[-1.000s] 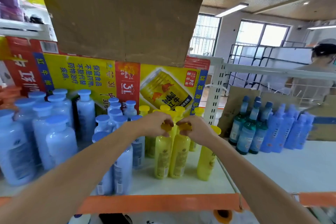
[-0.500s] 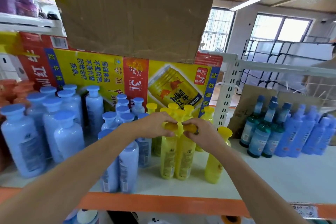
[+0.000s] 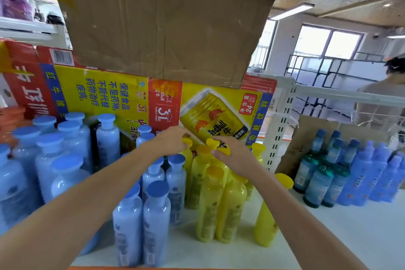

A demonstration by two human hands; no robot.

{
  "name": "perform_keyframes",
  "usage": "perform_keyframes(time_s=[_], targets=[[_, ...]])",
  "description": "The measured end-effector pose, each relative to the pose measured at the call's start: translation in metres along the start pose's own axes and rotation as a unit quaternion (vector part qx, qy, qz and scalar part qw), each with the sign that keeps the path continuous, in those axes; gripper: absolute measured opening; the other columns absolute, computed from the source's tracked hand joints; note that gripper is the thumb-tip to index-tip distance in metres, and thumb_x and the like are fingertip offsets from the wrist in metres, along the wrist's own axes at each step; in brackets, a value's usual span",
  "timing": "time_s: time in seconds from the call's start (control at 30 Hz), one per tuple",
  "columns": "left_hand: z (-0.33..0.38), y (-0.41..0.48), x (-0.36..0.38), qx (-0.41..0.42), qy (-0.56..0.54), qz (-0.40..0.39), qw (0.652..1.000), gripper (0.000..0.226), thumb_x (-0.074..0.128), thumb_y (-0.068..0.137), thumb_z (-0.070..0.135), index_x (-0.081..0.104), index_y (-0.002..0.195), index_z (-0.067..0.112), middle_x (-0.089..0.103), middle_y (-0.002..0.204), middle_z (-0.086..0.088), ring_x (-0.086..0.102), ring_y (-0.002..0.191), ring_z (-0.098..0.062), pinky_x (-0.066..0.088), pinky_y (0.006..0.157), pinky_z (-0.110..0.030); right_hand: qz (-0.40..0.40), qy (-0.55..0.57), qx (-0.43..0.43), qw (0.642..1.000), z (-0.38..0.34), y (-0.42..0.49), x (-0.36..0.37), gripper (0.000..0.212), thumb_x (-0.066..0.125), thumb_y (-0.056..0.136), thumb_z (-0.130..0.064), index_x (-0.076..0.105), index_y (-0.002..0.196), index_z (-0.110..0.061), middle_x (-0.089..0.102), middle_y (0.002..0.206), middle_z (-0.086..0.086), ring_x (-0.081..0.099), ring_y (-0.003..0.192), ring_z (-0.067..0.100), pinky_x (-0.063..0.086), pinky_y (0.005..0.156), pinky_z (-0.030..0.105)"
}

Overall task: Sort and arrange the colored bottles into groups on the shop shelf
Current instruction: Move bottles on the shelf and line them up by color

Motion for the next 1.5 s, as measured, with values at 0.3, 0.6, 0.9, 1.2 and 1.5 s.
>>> perform_keyframes(time_s=[0.3, 0.6, 0.9, 1.2, 1.5], targets=[[-0.011, 0.031, 0.017, 0.018, 0.037, -0.052, 0.998, 0.043, 0.06, 0.087, 0.022, 0.05, 0.127, 0.01, 0.051, 0.132, -0.009, 0.049, 0.118, -0.023, 0.039, 0.095, -0.031, -0.053, -0.104, 0.001, 0.993, 0.005, 0.016, 0.027, 0.054, 0.048, 0.092, -0.044, 0.033, 0.142, -0.03, 0.028, 0.15, -0.003, 0.027, 0.138, 0.019, 0.026, 0.109, 0.035], [-0.001, 0.065, 0.005, 0.043, 0.028, -0.041, 0.998, 0.042, 0.061, 0.087, 0.024, 0.051, 0.126, 0.013, 0.047, 0.135, -0.007, 0.044, 0.123, -0.022, 0.034, 0.096, -0.028, -0.057, -0.112, 0.005, 0.992, 0.002, 0.017, 0.028, 0.051, 0.046, 0.092, -0.046, 0.037, 0.139, -0.03, 0.026, 0.151, -0.003, 0.028, 0.137, 0.017, 0.026, 0.108, 0.03], [-0.001, 0.086, 0.03, 0.05, -0.005, -0.079, 0.996, 0.045, 0.068, 0.081, 0.018, 0.055, 0.124, 0.015, 0.048, 0.136, -0.006, 0.045, 0.124, -0.021, 0.036, 0.102, -0.033, -0.059, -0.09, 0.012, 0.994, 0.005, 0.016, 0.028, 0.051, 0.048, 0.092, -0.045, 0.037, 0.139, -0.031, 0.024, 0.153, -0.003, 0.024, 0.14, 0.018, 0.021, 0.112, 0.033], [-0.005, 0.082, 0.029, 0.065, 0.056, 0.018, 0.996, 0.039, 0.063, 0.085, 0.026, 0.056, 0.124, 0.023, 0.047, 0.125, -0.004, 0.046, 0.118, -0.018, 0.04, 0.092, -0.03, -0.049, -0.064, 0.013, 0.997, 0.01, 0.018, 0.028, 0.049, 0.05, 0.091, -0.045, 0.039, 0.138, -0.034, 0.026, 0.152, -0.006, 0.025, 0.139, 0.015, 0.022, 0.112, 0.032], [-0.002, 0.063, 0.028, 0.071, 0.086, -0.008, 0.994, 0.04, 0.047, 0.094, 0.031, 0.047, 0.132, 0.019, 0.045, 0.131, -0.005, 0.043, 0.123, -0.021, 0.039, 0.099, -0.036, -0.045, -0.065, 0.014, 0.997, 0.009, 0.02, 0.026, 0.047, 0.051, 0.091, -0.043, 0.042, 0.136, -0.034, 0.028, 0.151, -0.006, 0.027, 0.138, 0.014, 0.023, 0.11, 0.029]])
Point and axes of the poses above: each hand's wrist, its own y-axis towards the middle knuckle, its own x-axis out of the palm, z = x × y, the point moved 6 cm from there along y, towards the middle knuckle
